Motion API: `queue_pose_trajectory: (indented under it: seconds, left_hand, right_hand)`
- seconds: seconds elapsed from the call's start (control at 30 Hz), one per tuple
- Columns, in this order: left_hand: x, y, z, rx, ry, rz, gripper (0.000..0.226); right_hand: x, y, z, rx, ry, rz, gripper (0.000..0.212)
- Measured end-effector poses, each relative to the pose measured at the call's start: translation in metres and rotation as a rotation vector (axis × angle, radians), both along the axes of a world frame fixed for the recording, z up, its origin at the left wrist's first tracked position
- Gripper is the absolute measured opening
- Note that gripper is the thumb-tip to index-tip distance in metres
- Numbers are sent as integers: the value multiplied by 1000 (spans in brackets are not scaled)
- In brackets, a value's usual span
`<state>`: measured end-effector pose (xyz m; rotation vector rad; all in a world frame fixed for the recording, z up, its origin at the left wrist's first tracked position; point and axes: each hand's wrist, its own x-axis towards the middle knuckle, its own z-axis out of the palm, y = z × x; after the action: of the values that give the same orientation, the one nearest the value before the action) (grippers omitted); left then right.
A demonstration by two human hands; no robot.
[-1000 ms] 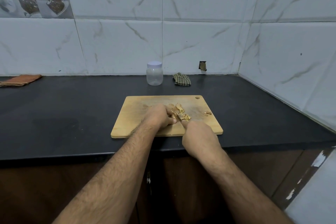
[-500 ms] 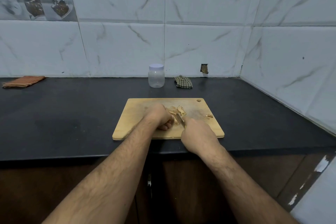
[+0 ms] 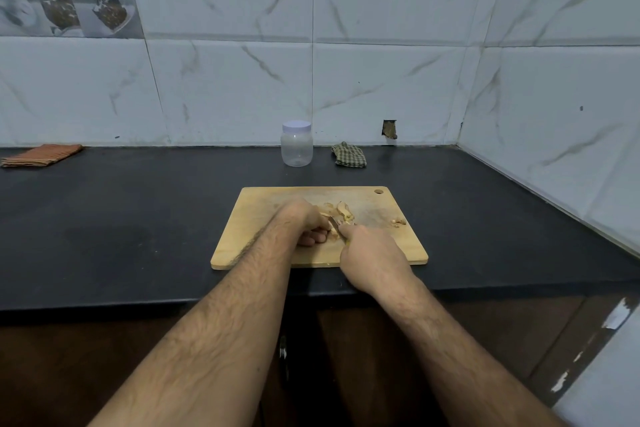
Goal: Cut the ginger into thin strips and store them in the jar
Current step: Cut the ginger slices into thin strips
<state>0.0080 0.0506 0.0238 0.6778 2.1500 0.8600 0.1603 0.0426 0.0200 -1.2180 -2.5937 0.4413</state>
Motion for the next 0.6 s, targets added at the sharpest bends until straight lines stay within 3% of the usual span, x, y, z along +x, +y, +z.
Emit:
queue_pose_trajectory:
  seconds: [0.6]
  left_hand:
    - [-1,3,-7,24,40,16,25]
  right_hand:
    - [-7,1,8,10,-87,6,43]
